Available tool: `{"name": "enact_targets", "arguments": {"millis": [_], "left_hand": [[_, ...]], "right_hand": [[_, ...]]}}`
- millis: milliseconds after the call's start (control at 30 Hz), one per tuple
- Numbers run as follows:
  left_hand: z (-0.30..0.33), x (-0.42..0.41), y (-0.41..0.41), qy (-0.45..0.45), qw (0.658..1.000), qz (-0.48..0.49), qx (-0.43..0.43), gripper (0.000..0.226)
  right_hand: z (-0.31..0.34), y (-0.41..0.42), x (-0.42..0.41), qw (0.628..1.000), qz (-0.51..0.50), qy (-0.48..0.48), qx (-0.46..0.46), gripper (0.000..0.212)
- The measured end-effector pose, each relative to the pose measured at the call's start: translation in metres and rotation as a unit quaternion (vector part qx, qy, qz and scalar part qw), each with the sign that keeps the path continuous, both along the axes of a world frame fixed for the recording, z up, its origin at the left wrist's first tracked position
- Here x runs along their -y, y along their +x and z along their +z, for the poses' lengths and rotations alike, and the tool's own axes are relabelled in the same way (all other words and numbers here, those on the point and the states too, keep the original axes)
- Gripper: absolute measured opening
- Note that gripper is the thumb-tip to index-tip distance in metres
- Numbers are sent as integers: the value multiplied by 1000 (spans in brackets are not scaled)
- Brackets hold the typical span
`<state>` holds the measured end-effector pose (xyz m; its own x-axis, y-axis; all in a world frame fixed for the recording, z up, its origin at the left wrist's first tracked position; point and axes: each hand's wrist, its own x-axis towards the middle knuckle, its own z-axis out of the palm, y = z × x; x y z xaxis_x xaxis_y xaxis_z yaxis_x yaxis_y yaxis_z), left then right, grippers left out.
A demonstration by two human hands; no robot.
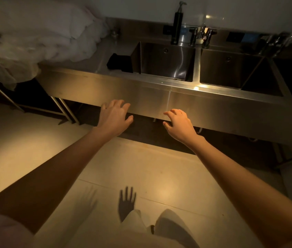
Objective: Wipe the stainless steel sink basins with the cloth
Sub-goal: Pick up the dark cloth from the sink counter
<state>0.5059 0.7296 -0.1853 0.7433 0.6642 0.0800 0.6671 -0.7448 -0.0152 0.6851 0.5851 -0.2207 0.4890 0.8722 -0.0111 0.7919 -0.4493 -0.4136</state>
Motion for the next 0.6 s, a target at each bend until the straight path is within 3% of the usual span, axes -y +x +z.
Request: {"name": "enact_targets", "arguments": {"millis": [300,600], "left_hand": [[-22,-64,11,-40,998,32,-22,52],[-22,-156,63,-24,998,63,-5,49]], "right_hand": [[-22,20,-73,999,27,-36,-3,44],[-19,96,-182,996,69,-34,35,49]]}}
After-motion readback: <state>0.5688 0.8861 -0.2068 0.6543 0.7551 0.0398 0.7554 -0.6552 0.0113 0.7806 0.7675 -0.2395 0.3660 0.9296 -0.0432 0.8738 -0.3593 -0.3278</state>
